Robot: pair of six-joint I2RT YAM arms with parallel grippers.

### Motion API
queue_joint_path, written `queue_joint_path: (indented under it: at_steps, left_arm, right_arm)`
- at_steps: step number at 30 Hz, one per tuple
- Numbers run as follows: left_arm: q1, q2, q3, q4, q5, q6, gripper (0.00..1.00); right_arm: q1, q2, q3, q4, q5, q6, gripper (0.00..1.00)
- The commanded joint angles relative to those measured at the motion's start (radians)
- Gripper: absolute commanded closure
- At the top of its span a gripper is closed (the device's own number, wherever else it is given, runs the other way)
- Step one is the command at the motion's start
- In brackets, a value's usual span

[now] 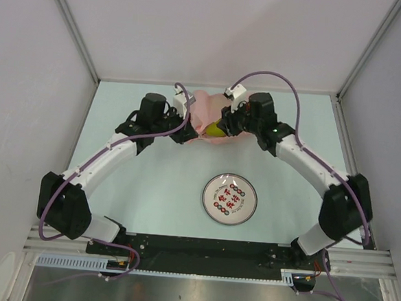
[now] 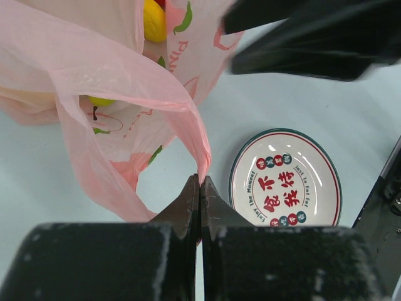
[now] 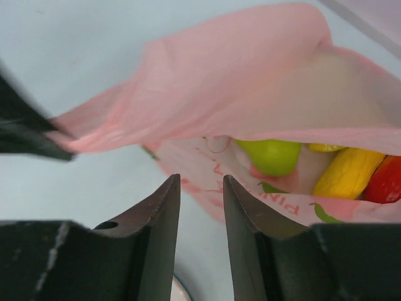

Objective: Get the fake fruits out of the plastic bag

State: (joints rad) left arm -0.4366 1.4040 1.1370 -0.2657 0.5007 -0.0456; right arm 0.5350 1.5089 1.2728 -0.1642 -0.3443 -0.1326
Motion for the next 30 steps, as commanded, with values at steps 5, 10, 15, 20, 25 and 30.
queue_joint_path:
  at_steps: [5,10,15,20,25,30]
  left_arm:
    - [-0.004,-0.053,0.010,0.036,0.013,-0.033,1.00]
    - [-0.005,-0.069,-0.008,0.040,0.015,-0.034,1.00]
    - [-0.004,-0.074,-0.025,0.040,0.016,-0.030,0.99]
    - [-0.004,-0.073,-0.019,0.042,0.016,-0.031,1.00]
    - [-0.005,-0.063,-0.005,0.033,0.010,-0.016,1.00]
    - [-0.004,-0.057,0.010,0.028,0.006,-0.007,1.00]
  right_arm:
    - [-0.009,0.286,0.042,0.129,0.184,0.024,0.66]
    - [0.009,0.323,0.043,0.222,0.417,0.086,0.01]
    - [-0.006,0.399,0.128,0.200,0.366,0.160,0.00]
    - [-0.007,0.516,0.209,0.169,0.314,0.209,0.00]
    - [-0.010,0.599,0.299,0.126,0.330,0.214,0.00]
    - [-0.026,0.645,0.332,0.118,0.327,0.235,0.00]
